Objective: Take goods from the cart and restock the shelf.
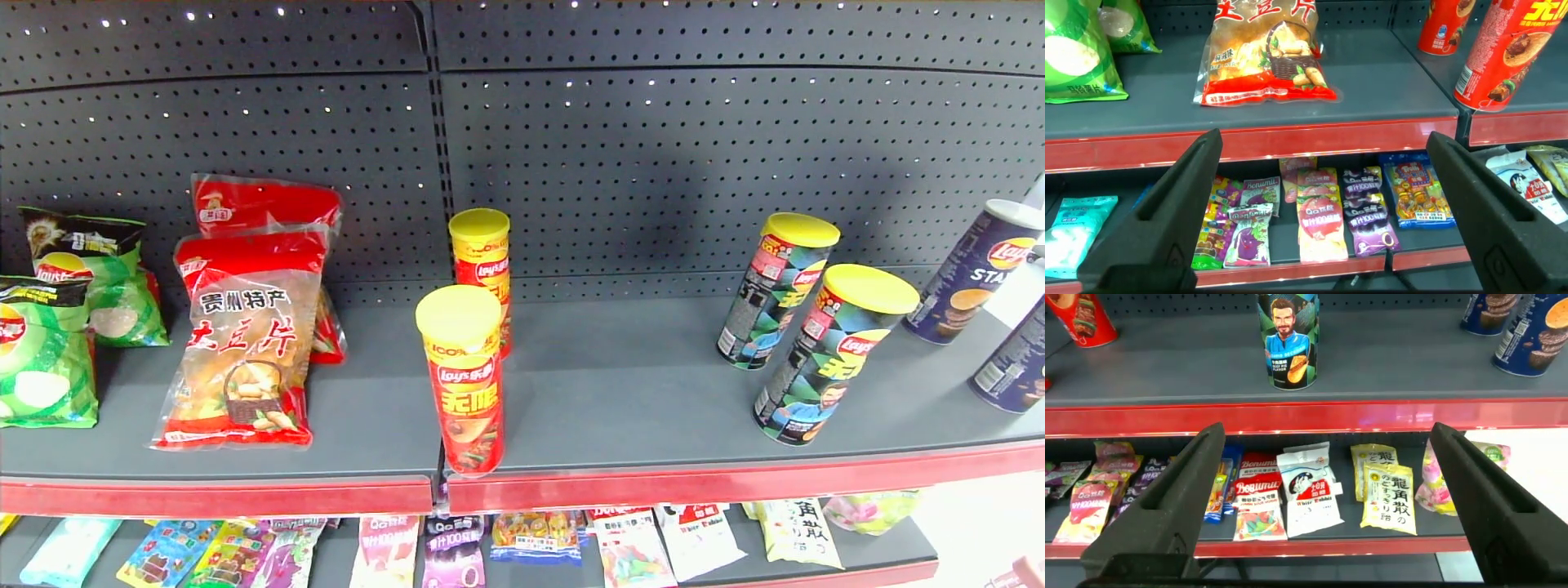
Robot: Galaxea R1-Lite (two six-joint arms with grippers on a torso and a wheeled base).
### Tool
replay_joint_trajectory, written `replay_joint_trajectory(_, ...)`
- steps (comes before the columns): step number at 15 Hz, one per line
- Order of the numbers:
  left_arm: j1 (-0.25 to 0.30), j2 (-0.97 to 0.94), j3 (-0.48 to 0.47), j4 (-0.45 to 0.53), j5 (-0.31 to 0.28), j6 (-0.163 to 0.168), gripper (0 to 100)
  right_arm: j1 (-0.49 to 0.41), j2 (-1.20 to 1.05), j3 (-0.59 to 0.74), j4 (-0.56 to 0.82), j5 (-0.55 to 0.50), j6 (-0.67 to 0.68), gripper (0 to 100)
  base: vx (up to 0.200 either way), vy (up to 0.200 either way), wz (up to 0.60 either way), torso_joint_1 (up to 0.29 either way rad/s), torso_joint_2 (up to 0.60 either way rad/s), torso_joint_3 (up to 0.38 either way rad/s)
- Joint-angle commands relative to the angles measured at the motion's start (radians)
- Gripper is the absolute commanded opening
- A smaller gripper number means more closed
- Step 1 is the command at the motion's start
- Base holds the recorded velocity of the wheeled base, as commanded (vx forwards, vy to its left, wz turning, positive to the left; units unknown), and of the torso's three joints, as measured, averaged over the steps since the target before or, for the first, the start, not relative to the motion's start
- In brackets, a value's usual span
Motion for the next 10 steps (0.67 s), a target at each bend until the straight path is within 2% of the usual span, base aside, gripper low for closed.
replay_joint_trajectory(1, 0.0, 0.0, 0.0, 0.0, 0.0, 0.0, 100, 0.002, 0.001, 0.001, 0.0, 0.0, 0.0, 100, 0.0, 0.0, 0.0, 0.0, 0.0, 0.0)
replay_joint_trajectory(10, 0.0, 0.0, 0.0, 0.0, 0.0, 0.0, 100, 0.002, 0.001, 0.001, 0.0, -0.017, 0.0, 100, 0.0, 0.0, 0.0, 0.0, 0.0, 0.0)
